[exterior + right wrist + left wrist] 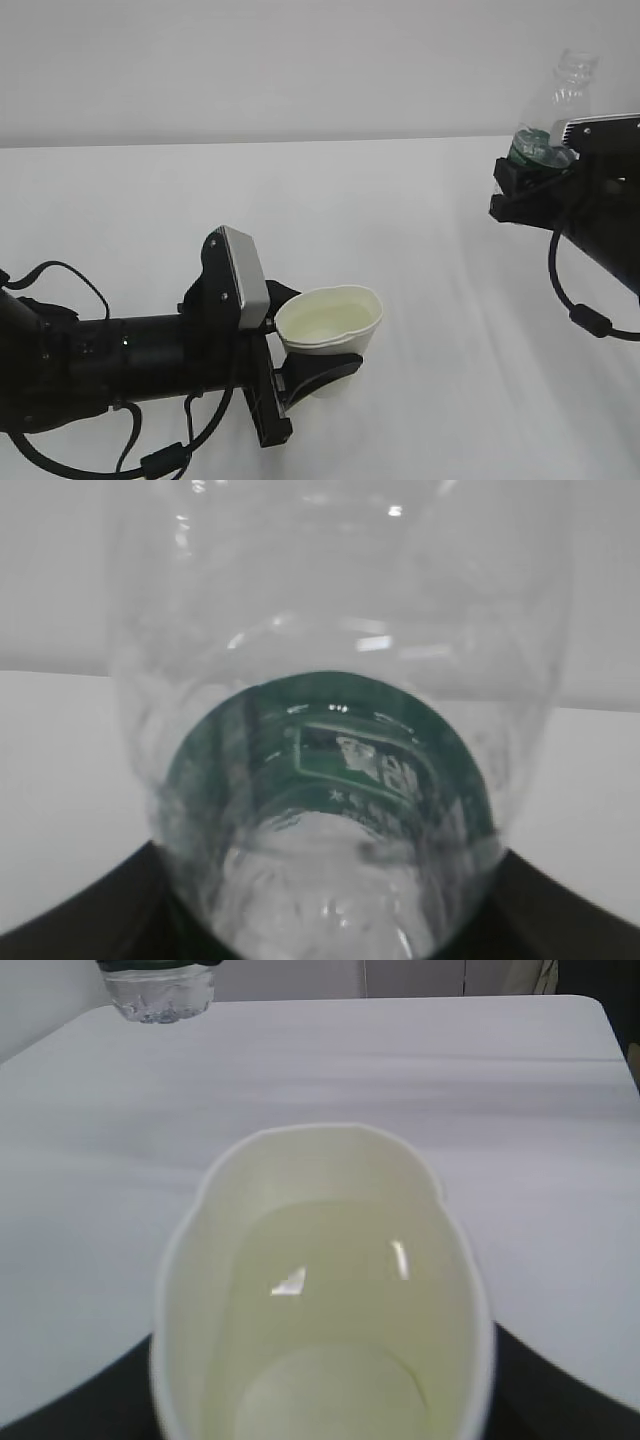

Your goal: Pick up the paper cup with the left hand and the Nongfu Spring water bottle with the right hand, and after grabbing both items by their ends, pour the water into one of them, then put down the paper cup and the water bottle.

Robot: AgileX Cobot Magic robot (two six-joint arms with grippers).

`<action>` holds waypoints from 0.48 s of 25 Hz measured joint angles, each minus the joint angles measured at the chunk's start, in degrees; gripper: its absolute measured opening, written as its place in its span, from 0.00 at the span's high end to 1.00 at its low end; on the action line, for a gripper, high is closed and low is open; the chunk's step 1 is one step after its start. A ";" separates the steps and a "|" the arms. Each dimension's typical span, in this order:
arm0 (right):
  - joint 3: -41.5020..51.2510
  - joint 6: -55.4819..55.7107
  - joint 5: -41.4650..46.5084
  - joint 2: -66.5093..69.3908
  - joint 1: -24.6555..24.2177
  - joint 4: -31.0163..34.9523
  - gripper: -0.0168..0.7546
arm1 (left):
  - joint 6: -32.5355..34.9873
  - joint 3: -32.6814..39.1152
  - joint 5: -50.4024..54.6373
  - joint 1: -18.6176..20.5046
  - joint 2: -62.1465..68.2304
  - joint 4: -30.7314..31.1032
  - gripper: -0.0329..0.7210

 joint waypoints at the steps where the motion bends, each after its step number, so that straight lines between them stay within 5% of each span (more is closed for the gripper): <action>1: 0.00 0.00 0.05 0.00 0.00 0.00 0.41 | 0.00 0.00 0.00 0.00 0.00 0.00 0.41; 12: 0.00 0.04 1.37 0.00 0.00 -0.40 0.41 | 0.00 0.00 -1.34 0.00 0.00 -3.30 0.41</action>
